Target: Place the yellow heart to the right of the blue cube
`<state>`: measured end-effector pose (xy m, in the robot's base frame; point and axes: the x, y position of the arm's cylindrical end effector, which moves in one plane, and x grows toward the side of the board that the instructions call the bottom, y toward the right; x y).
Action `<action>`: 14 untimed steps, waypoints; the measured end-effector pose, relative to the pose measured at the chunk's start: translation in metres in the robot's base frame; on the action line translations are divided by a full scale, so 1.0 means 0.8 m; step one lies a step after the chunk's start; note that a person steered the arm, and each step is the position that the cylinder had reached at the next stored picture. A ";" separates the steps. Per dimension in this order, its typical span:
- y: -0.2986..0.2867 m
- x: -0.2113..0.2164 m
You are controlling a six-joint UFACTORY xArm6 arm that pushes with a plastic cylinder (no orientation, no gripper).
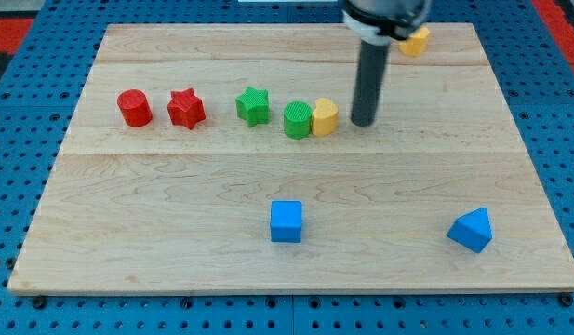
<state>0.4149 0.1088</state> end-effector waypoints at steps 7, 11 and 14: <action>-0.058 -0.054; -0.011 0.102; -0.011 -0.042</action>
<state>0.3814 0.1003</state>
